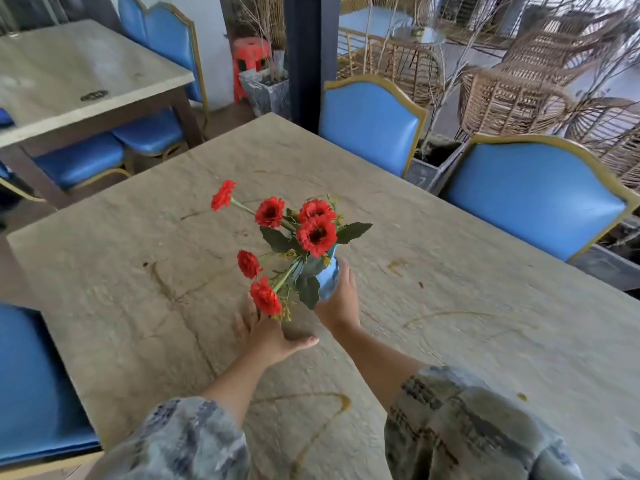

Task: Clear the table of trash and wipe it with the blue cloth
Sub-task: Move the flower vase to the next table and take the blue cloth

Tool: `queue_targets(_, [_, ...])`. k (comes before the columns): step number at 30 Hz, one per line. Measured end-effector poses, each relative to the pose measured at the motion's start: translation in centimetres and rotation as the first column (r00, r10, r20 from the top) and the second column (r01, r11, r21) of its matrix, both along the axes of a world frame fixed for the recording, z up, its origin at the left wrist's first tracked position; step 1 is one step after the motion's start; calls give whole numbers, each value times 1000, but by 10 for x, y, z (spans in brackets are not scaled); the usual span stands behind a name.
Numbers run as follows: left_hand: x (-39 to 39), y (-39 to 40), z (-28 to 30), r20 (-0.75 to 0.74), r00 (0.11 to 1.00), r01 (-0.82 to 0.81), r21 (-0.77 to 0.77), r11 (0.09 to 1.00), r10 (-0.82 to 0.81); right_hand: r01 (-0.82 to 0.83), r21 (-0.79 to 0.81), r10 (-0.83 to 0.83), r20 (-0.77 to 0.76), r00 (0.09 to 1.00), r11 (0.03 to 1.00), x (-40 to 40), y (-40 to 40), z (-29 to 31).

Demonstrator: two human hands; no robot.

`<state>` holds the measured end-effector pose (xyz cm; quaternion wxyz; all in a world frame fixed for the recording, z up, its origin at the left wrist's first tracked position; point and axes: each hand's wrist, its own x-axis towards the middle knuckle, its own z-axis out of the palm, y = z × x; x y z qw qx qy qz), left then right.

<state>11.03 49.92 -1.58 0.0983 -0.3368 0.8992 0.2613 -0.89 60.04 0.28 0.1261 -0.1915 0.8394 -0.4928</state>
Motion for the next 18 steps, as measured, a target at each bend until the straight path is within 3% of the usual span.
queue_targets(3, [1, 1, 12, 103, 993, 71, -61, 996, -65, 28, -5, -29, -11, 1000, 1000, 2, 12, 11])
queue_targets(7, [5, 22, 29, 230, 963, 154, -26, 988, -144, 104, -8, -105, -53, 993, 994, 4, 33, 34])
queue_targets(11, [9, 69, 50, 152, 980, 131, 13, 991, -131, 181, -40, -184, -69, 981, 983, 6, 69, 64])
queue_targets(18, [-1, 152, 110, 58, 956, 292, -103, 951, -287, 345, -47, -348, -161, 924, 938, 17, 173, 114])
